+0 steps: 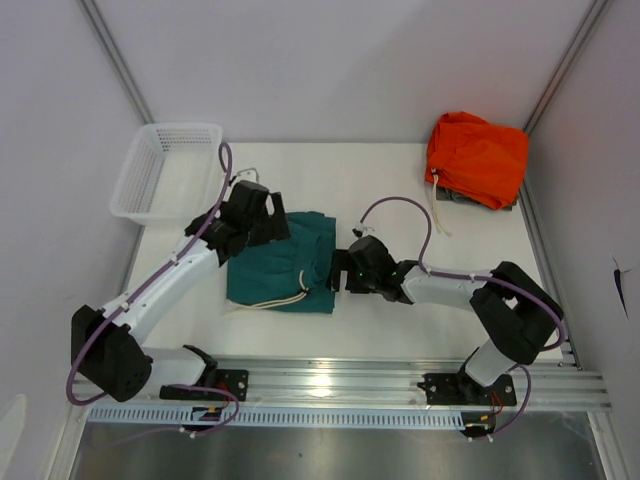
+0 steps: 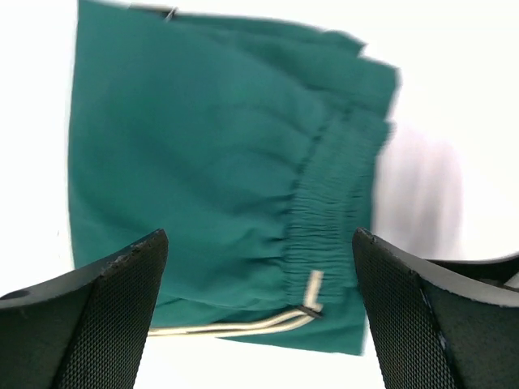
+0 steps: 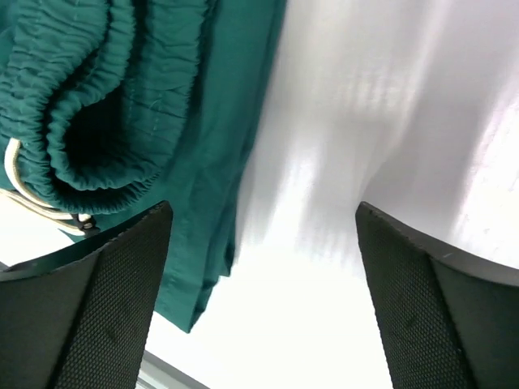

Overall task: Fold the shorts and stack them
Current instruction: Fold the shorts, then neatly place the folded shorts to the corner

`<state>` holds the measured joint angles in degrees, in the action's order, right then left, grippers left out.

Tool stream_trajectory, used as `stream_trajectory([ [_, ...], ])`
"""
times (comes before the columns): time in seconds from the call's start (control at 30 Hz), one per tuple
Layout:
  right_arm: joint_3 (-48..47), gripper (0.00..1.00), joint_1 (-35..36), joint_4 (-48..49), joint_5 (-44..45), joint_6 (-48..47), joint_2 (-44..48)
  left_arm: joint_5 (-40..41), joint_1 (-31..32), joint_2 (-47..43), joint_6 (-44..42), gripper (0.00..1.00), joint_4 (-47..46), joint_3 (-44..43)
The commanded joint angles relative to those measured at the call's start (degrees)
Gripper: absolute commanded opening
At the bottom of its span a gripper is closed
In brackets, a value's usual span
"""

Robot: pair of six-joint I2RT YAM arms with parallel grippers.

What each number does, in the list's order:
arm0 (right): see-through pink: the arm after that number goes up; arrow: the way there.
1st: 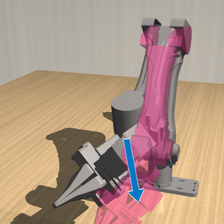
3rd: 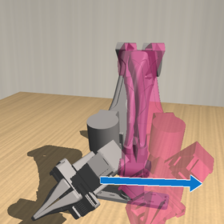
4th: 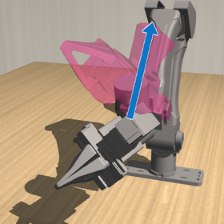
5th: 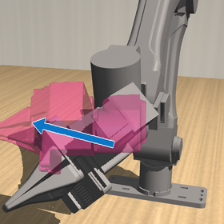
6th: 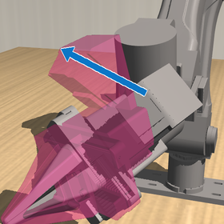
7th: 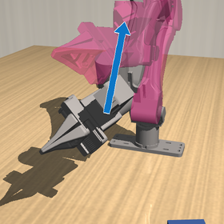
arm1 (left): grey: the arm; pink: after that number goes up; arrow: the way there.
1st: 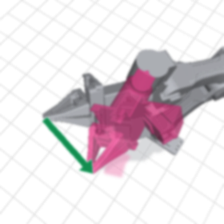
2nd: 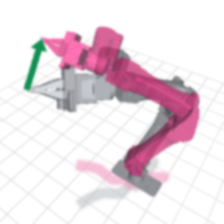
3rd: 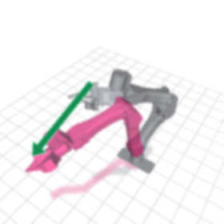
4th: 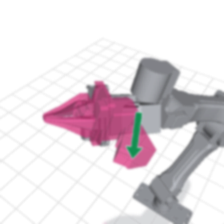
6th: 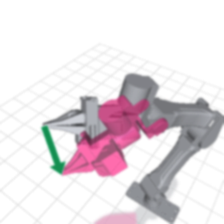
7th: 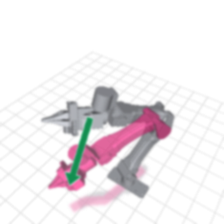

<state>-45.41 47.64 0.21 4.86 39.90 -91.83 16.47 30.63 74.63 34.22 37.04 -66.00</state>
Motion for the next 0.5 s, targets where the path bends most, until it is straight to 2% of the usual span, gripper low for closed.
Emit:
stream_trajectory([
  [0.0, -1.4, 0.98, -2.9, -1.2, -6.3, -1.8, 2.5, -6.6, -2.0, -3.1, -1.4, 0.96, -6.5, 8.4],
  [0.1, -1.3, 1.0, -6.9, 4.2, -14.8, -0.2, 1.0, -8.4, -2.0, -3.0, -0.5, 0.96, -10.8, 12.6],
  [0.33, -4.8, 1.0, -9.6, 9.4, -22.0, 1.2, -4.5, -8.0, 1.2, -1.4, 0.8, 0.95, -19.0, 19.0],
  [0.47, -5.0, 1.0, -10.5, 16.0, -26.9, 3.2, -10.4, -7.3, 2.7, 0.8, 1.0, 0.95, -21.6, 20.9],
])
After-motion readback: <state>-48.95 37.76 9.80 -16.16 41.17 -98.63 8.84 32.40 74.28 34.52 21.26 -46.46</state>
